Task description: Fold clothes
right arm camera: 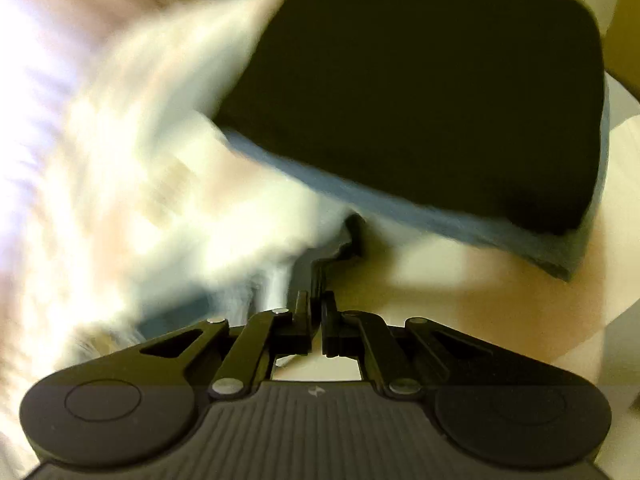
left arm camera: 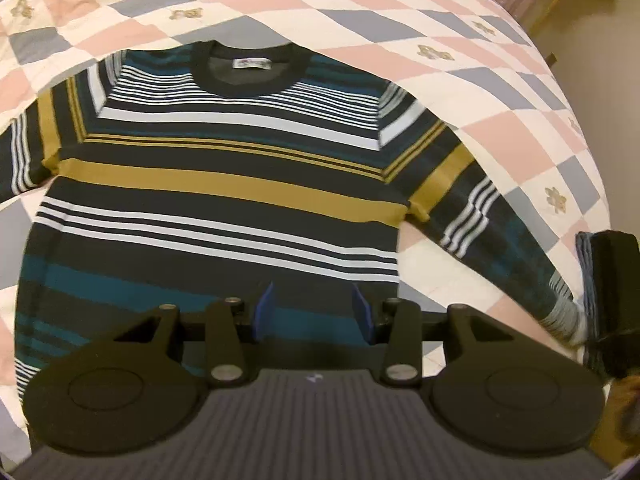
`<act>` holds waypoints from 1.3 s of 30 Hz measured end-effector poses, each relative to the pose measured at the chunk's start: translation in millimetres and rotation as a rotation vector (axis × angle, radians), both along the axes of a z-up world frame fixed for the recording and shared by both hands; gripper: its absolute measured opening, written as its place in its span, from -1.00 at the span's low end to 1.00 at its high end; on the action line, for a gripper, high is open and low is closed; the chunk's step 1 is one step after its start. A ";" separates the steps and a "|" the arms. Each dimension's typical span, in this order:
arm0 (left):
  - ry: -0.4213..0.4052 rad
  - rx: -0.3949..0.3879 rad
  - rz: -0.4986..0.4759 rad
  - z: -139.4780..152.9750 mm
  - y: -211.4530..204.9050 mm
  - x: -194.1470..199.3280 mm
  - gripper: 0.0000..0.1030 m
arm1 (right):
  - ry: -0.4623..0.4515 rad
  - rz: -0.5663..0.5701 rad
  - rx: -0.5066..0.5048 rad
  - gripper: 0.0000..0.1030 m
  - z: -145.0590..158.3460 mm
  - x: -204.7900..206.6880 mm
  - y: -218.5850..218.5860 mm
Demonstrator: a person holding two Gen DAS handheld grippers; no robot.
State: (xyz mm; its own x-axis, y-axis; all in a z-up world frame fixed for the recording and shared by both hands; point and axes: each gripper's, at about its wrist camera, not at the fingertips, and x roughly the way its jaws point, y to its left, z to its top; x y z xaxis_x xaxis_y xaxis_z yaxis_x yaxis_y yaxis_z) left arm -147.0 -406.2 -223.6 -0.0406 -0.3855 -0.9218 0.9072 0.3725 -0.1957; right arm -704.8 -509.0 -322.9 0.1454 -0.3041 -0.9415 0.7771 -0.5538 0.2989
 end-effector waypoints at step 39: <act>-0.219 -0.059 -0.035 108.8 254.5 116.0 0.34 | 0.094 0.752 -0.225 0.73 193.1 380.9 251.8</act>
